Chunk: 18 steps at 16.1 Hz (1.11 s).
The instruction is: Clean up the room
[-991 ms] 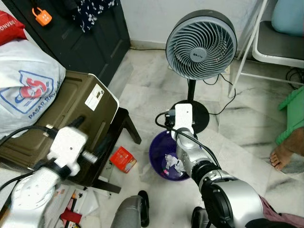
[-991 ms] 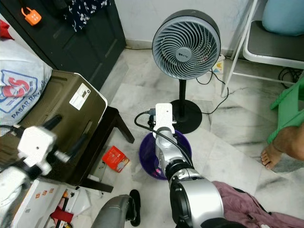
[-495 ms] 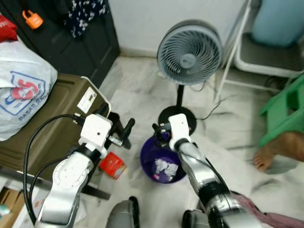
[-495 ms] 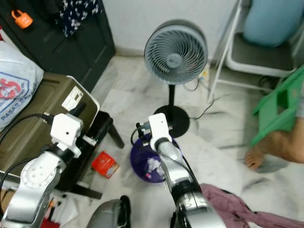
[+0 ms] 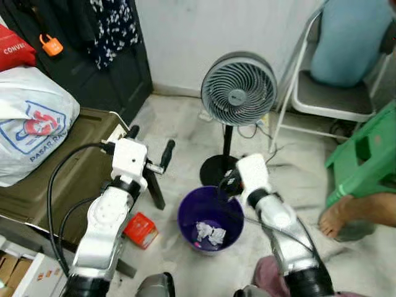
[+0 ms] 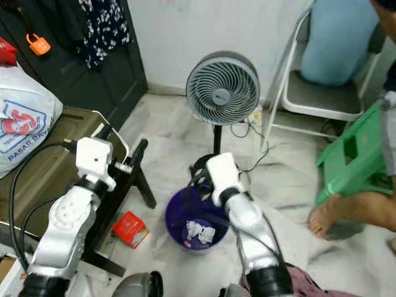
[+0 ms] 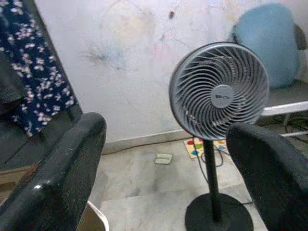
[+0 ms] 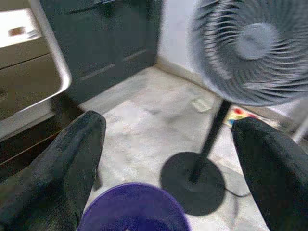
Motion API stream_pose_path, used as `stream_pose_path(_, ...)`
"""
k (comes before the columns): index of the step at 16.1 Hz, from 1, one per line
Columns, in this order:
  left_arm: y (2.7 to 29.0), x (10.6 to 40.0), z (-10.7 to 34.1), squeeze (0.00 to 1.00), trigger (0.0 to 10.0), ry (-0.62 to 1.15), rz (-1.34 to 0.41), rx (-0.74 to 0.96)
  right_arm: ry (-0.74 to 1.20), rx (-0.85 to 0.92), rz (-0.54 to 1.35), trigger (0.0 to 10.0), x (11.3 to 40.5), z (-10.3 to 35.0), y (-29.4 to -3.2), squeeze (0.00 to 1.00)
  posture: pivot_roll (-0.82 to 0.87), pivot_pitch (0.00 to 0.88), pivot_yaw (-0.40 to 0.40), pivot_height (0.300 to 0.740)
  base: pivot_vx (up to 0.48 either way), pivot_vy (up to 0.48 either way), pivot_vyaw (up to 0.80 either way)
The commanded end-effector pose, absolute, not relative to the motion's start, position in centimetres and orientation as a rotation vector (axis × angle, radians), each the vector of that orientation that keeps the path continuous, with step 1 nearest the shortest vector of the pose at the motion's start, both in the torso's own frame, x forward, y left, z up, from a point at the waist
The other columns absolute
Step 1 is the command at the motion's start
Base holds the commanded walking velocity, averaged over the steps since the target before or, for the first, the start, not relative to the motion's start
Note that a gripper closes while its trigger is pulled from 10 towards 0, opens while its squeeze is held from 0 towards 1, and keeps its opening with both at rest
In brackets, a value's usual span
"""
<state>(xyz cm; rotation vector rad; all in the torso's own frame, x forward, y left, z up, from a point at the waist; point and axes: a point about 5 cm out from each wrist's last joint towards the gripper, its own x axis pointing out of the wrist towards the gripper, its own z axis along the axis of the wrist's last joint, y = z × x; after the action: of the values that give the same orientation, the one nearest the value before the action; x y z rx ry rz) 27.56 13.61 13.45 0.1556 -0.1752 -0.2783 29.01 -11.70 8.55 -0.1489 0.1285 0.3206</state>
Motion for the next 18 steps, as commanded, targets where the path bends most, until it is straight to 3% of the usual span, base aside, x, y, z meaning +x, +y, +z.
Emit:
stream_pose_path(1, 14.2, 27.7, 13.1, 0.00, 10.0, -0.175, -0.227, 0.166, 0.126, -0.104, 0.241, 10.0, 29.2, 9.1, -12.0, 0.00, -0.02, 0.000, 0.056, 0.740, 0.000, 0.000, 0.00)
stream_pose_path(4, 14.6, 27.9, 12.2, 0.00, 10.0, -0.151, -0.210, 0.092, 0.115, -0.089, 0.052, 10.0, 29.3, 9.4, -13.9, 0.00, -0.04, 0.000, 0.074, 0.740, 0.000, 0.000, 0.00)
stream_pose_path(8, 13.8, 28.7, 11.7, 0.00, 10.0, -0.144, -0.223, 0.060, 0.028, -0.017, -0.027, 10.0, 30.0, 10.4, -15.2, 0.00, -0.03, 0.000, 0.050, 0.740, 0.000, 0.000, 0.00)
stream_pose_path(18, 14.4, 28.1, 11.4, 0.00, 10.0, -0.145, -0.171, 0.065, -0.023, 0.004, 0.090, 10.0, 29.7, 11.1, -12.4, 0.00, 0.00, 0.000, 0.002, 0.740, 0.000, 0.000, 0.08)
